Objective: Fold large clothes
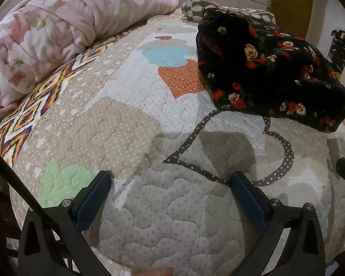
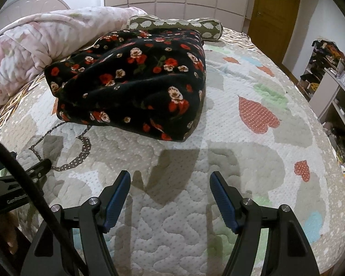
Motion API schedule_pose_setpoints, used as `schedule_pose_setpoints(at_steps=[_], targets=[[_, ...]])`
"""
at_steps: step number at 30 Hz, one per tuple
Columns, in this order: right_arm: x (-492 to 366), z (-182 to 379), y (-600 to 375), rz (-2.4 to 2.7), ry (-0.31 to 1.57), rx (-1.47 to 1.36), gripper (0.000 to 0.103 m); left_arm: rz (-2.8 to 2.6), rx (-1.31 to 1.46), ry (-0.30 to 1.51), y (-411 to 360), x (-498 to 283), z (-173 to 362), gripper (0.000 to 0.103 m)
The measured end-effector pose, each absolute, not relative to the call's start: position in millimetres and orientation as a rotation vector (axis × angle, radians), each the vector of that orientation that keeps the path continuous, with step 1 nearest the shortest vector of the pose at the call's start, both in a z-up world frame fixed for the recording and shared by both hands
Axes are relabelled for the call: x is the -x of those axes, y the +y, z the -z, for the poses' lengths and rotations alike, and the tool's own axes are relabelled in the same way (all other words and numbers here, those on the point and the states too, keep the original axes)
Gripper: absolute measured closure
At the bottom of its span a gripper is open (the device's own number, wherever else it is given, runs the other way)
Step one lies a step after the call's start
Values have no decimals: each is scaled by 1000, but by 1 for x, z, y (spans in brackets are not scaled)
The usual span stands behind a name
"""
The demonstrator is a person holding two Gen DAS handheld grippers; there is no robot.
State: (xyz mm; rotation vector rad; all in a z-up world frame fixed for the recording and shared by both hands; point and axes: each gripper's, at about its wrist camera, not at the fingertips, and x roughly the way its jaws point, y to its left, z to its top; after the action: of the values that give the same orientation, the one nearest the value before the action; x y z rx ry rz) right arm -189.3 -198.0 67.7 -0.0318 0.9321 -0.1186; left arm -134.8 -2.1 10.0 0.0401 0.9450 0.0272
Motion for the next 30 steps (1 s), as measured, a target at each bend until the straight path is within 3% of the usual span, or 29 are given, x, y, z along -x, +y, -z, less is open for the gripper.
schedule_pose_setpoints(at_steps=[15, 30], targets=[[195, -74, -204, 153, 907, 40, 27, 12, -54, 819, -10, 164, -60, 0], [195, -70, -201, 154, 916, 52, 27, 34, -40, 853, -12, 164, -57, 0]])
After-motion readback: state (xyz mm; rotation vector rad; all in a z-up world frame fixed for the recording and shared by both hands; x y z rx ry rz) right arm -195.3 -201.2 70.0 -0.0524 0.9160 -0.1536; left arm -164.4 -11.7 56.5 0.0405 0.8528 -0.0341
